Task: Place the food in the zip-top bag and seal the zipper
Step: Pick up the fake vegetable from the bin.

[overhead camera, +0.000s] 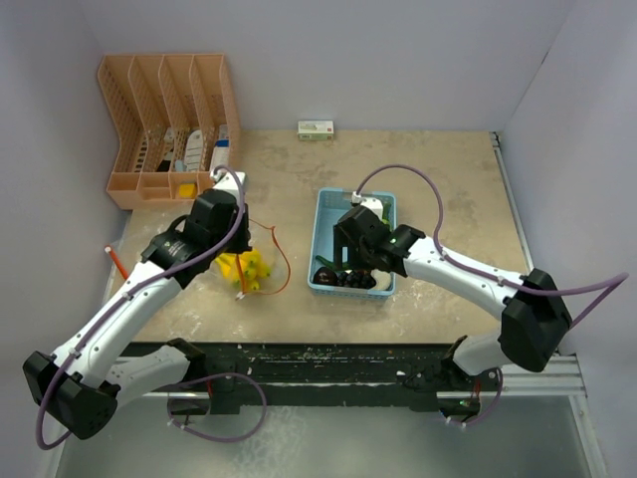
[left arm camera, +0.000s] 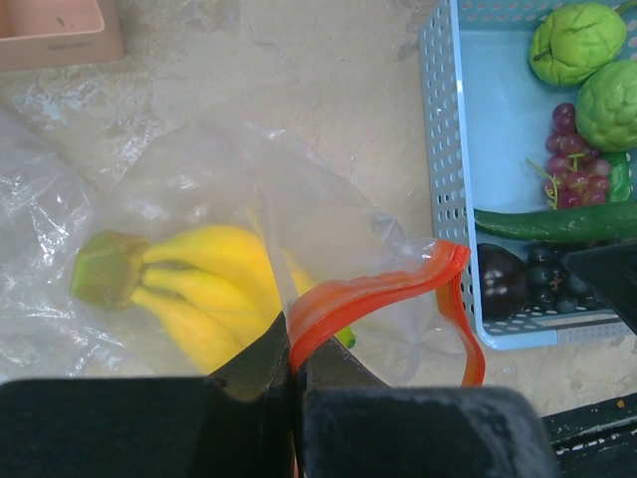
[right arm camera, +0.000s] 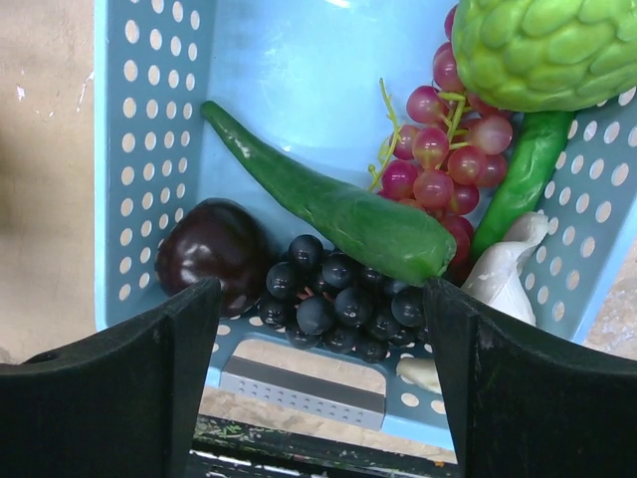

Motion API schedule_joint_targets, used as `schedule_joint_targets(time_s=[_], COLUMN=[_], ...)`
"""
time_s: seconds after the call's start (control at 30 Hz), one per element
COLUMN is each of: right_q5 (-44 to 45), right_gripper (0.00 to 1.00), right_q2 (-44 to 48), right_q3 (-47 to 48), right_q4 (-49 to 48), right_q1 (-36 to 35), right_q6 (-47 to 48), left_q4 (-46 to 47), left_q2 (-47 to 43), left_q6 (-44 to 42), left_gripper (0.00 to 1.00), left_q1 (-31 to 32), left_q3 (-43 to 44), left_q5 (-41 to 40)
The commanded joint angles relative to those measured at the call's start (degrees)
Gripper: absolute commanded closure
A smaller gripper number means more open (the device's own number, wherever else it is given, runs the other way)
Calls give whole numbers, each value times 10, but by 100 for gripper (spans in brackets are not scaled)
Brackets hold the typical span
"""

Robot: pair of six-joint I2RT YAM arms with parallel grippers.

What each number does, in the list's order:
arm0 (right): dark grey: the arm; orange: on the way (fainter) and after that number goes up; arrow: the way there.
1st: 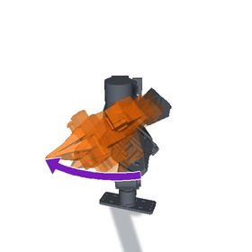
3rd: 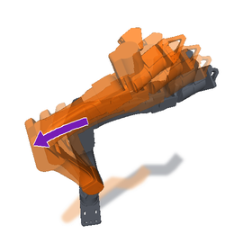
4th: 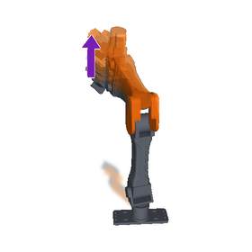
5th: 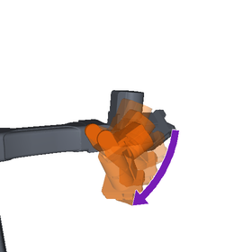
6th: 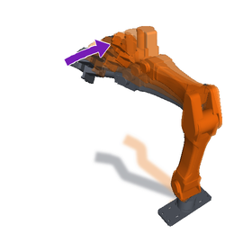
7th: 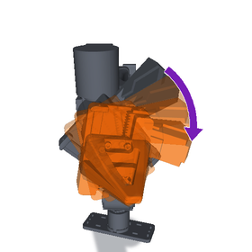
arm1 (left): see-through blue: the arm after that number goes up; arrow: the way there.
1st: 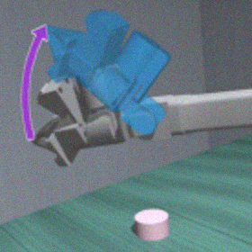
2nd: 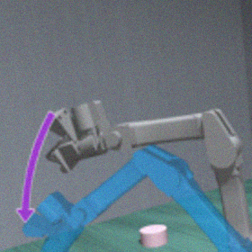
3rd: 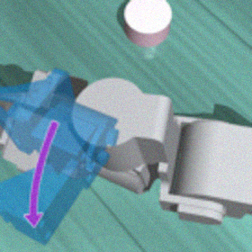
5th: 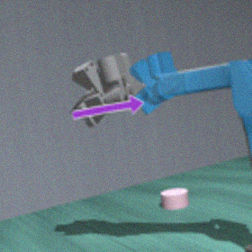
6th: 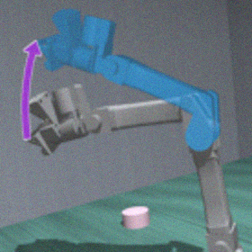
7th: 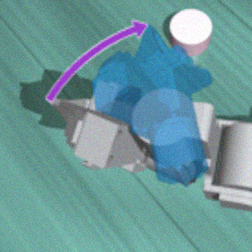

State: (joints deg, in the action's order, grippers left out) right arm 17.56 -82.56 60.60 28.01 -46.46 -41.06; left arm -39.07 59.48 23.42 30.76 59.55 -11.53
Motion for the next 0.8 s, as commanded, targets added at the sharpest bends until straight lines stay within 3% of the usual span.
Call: schedule_joint_targets(time_s=[0.0, 0.6, 0.67, 0.77], right_q5=[24, 104, 116, 115], right_gripper=[17, 26, 34, 66], right_q2=[7, -82, -85, -93], right_q3=[-4, 7, 14, 24], right_q4=[5, -25, -26, -23], right_q1=[1, 1, 0, 1], right_q6=[-43, -83, -84, -76], left_q4=[40, 84, 84, 83], left_q2=[-6, 25, 25, 25], left_q6=[12, 33, 32, 30], left_gripper=[100, 100, 100, 100], left_q1=[-1, -1, -1, -1], left_q3=[3, -5, -4, -7], left_q5=[-2, 11, 12, 12])
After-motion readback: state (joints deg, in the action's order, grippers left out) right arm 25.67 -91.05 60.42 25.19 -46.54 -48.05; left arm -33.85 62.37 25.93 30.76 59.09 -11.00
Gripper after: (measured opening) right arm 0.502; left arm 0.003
